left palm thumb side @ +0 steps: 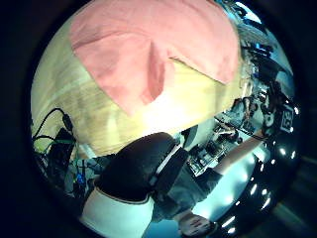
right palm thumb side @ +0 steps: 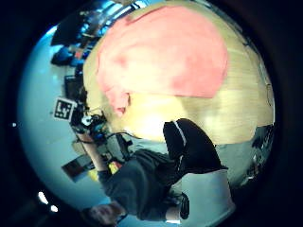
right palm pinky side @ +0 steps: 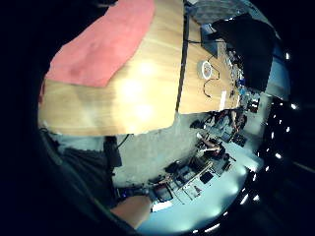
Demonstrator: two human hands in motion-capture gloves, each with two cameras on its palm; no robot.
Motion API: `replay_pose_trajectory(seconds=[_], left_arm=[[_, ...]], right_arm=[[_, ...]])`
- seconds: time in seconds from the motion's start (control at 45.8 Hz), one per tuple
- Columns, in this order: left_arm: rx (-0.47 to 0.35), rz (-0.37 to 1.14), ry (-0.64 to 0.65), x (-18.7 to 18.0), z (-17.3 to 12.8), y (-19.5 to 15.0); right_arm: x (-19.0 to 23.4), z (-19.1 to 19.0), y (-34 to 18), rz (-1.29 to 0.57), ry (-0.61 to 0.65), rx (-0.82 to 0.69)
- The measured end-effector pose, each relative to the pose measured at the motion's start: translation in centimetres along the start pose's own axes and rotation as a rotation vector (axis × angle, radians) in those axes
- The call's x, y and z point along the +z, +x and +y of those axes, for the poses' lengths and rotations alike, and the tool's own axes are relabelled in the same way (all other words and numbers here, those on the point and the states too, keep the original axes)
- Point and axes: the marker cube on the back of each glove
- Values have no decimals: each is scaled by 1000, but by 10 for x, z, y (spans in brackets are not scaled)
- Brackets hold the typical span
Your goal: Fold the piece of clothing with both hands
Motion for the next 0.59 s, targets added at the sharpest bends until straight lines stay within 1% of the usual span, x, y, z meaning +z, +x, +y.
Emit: replay_pose_trajectory(seconds=[0.022,0.044,0.066,0.109,0.131,0.175,0.262,0.328,0.371,0.415,0.481,0.568,0.59], left_arm=[[63,-26,75,0,-5,2],[105,-45,120,0,-4,5],[113,-60,129,1,5,8],[74,-75,87,5,28,12],[55,-77,59,9,35,15],[43,-72,12,19,37,22],[69,-88,-51,33,35,31],[36,-126,-88,43,33,33],[-2,-135,-87,47,30,33],[-22,-134,-90,49,28,32],[-24,-124,-78,50,24,31],[-27,-118,-26,49,14,29],[-31,-118,-13,48,11,28]], right_arm=[[2,-2,0,0,-4,3],[5,-5,1,1,-11,5],[8,-8,1,2,-19,6],[15,-12,1,7,-37,9],[19,-15,1,12,-47,10],[29,-21,0,24,-68,12],[42,-30,1,51,-80,33],[55,-39,3,72,-104,36],[62,-42,3,76,-126,31],[66,-43,2,79,-133,34],[72,-46,3,86,-161,53],[82,-44,5,79,-282,148],[84,-48,6,71,-273,134]])
